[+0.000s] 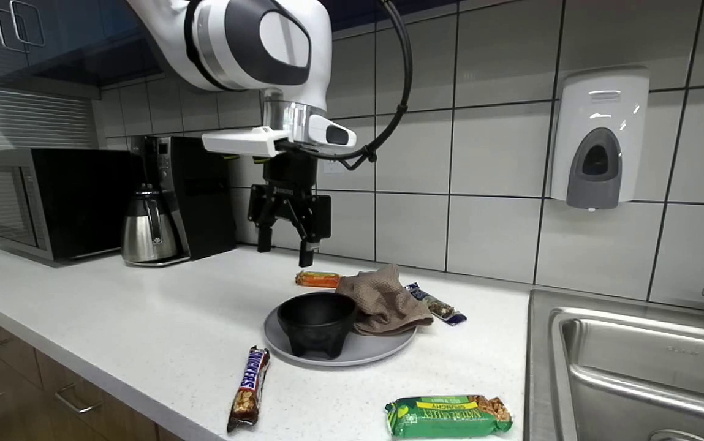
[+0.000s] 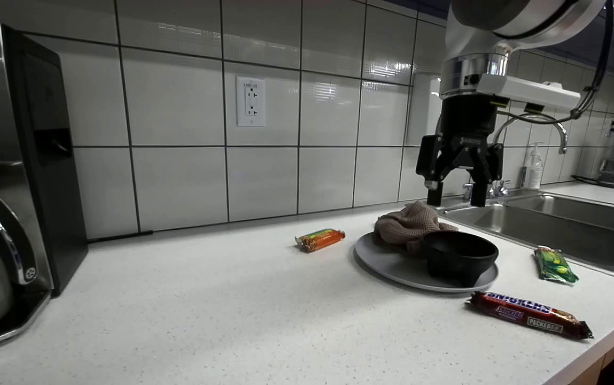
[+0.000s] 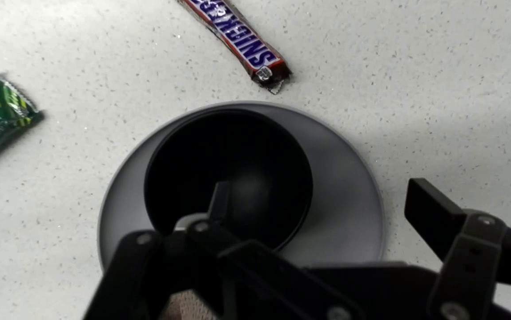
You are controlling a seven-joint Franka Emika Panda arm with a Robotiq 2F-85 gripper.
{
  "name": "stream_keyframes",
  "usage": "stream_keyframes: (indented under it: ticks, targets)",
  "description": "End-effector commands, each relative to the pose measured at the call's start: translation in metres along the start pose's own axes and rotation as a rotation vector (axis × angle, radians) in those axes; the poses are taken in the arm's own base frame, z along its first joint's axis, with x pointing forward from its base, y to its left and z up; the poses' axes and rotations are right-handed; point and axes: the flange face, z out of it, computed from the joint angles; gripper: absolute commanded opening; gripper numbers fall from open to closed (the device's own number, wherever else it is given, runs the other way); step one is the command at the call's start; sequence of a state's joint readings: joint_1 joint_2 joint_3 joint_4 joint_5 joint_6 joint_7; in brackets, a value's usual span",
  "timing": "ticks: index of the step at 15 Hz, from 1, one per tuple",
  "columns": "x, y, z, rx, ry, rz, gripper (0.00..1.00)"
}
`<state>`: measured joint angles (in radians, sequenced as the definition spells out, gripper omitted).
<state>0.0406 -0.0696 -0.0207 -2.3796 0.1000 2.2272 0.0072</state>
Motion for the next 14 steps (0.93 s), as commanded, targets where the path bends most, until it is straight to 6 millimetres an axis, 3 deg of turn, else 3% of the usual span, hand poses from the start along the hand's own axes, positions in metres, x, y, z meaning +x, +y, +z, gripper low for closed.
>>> stream_keyframes:
  ticks: [1, 14]
  targets:
    - [0.009, 0.000, 0.012, -0.026, 0.020, -0.025, 1.00]
    - [0.023, -0.003, 0.057, -0.064, -0.008, -0.044, 1.00]
